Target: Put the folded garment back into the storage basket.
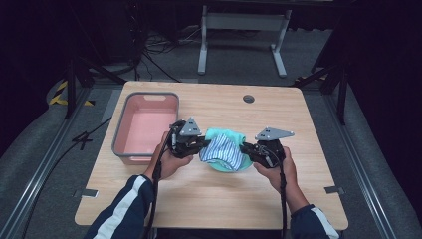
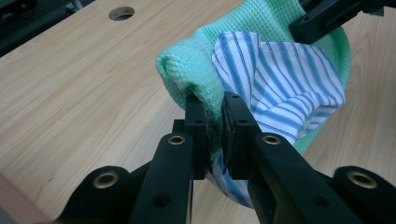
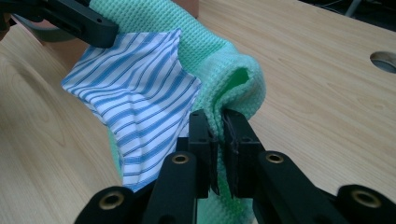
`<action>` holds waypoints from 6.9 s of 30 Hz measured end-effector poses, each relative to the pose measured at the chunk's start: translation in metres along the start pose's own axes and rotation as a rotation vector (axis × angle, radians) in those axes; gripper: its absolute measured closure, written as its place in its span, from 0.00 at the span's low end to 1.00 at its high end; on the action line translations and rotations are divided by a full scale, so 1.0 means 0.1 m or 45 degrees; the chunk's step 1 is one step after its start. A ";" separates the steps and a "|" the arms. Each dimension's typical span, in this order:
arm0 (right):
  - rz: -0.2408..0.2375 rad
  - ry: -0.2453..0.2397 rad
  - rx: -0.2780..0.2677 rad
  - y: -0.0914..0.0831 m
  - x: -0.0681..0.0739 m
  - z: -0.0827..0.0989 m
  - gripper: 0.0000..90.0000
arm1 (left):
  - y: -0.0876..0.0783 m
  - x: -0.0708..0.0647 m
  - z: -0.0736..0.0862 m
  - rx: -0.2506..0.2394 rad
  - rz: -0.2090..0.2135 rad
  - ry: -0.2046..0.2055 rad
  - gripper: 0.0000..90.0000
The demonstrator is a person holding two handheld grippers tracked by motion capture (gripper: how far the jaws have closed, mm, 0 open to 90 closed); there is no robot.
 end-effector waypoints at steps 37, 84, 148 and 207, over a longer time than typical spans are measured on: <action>-0.146 -0.186 -0.040 0.63 0.56 -0.91 0.91 | -0.78 0.77 0.33 -0.058 -0.248 -0.159 0.91; -0.235 -0.261 0.053 1.72 1.05 -1.42 0.91 | -1.23 1.49 0.95 0.031 -0.545 -0.281 0.91; -0.178 -0.303 0.142 1.83 0.92 -1.16 0.69 | -1.01 1.37 1.02 0.139 -0.579 -0.193 0.74; 0.032 -0.387 0.200 0.60 0.25 -0.36 0.44 | -0.45 -0.07 0.65 0.074 -0.254 0.140 0.45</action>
Point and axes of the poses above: each handheld gripper's, and its own axes: y roughly forward along the jaws, z roughly out of its underside, x roughly to its left, the point moved 10 cm from there along y, roughly forward along the jaws, and after that the axes turned 7 degrees about -z, right-handed, at the moved point
